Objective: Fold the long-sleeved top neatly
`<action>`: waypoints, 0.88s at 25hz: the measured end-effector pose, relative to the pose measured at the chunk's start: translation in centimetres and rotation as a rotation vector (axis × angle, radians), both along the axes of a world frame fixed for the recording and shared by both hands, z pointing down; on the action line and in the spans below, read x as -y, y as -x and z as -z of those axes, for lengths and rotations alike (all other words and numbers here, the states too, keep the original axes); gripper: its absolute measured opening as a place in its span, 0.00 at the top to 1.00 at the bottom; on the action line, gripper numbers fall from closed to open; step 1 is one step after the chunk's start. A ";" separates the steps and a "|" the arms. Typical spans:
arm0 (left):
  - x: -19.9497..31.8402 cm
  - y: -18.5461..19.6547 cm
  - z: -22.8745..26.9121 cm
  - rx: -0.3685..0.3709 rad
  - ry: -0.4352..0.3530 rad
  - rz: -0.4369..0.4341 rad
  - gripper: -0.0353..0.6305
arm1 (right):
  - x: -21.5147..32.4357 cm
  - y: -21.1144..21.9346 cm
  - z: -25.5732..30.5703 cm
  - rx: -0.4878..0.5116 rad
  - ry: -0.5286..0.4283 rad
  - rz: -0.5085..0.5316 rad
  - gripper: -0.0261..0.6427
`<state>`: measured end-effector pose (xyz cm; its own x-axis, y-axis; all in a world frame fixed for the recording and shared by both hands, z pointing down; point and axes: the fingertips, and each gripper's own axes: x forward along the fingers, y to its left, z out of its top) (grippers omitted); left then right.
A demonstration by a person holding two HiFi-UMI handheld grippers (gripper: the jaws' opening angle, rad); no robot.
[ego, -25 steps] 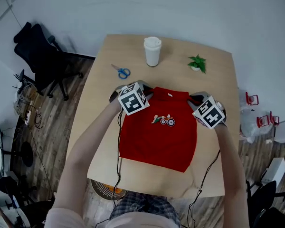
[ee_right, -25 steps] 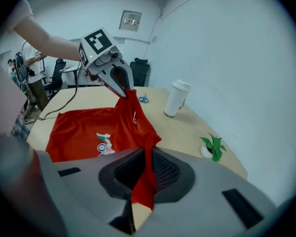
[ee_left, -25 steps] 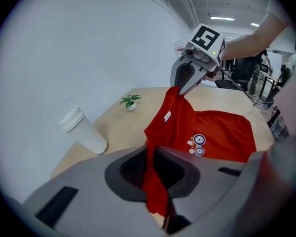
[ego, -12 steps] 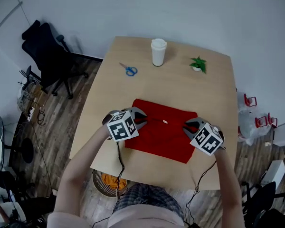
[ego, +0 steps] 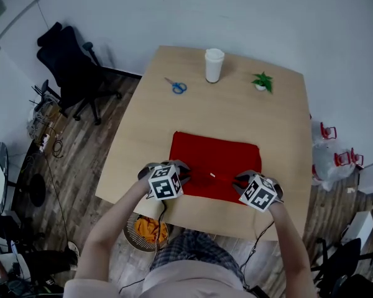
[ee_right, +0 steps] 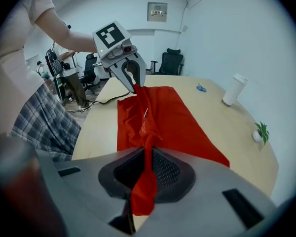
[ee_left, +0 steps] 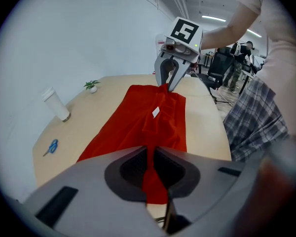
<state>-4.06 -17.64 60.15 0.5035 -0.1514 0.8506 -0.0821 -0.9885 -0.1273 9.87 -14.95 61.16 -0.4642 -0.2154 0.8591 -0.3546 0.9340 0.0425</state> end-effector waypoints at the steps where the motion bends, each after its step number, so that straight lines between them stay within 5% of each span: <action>1: -0.5 0.2 -0.7 0.011 -0.003 0.005 0.89 | -0.5 0.2 -0.7 -0.002 0.012 0.001 0.88; 12: -4.7 0.5 -5.2 0.041 0.118 0.068 0.87 | -4.0 0.7 -5.5 -0.064 0.063 0.087 0.86; 18: -6.6 1.0 -5.9 0.034 0.282 0.063 0.67 | -5.9 1.4 -6.2 -0.045 0.176 0.112 0.67; 22: -7.7 1.5 -5.8 0.025 0.359 0.078 0.63 | -6.6 1.3 -6.7 -0.040 0.226 0.107 0.63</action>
